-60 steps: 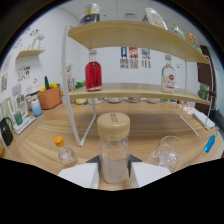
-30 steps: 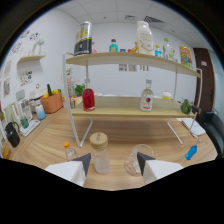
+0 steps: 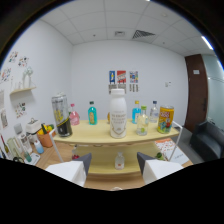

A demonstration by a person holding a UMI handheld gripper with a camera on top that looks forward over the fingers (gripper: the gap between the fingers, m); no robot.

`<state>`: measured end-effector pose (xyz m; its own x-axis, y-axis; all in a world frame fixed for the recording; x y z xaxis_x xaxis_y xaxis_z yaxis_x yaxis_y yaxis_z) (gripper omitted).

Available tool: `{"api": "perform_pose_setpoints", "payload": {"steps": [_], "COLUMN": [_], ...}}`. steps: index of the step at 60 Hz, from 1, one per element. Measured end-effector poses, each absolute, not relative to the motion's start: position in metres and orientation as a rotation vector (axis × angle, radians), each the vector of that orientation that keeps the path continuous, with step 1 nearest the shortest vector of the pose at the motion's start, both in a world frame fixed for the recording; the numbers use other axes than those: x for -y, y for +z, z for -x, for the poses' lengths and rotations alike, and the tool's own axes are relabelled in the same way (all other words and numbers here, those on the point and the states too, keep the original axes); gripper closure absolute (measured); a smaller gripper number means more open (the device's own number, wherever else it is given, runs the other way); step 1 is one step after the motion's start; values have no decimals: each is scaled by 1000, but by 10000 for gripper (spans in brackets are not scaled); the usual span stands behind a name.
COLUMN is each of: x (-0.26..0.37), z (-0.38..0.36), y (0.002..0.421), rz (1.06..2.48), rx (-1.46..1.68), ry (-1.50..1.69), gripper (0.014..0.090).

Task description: Make me a cup of Mount Fuji.

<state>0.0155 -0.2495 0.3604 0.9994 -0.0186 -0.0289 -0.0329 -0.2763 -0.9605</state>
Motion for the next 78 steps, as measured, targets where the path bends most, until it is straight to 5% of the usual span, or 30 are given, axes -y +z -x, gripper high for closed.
{"api": "perform_pose_setpoints", "payload": {"steps": [17, 28, 34, 63, 70, 78], "x": [144, 102, 92, 150, 183, 210], "z": [-35, -33, -35, -34, -47, -76], "y": [416, 397, 393, 442, 421, 343], "rz": [1718, 1752, 1757, 1637, 1646, 1731], "rx": [-70, -82, -113, -14, 5, 2], "ry": [9, 32, 28, 131, 135, 88], "gripper": [213, 365, 530, 568, 568, 569]}}
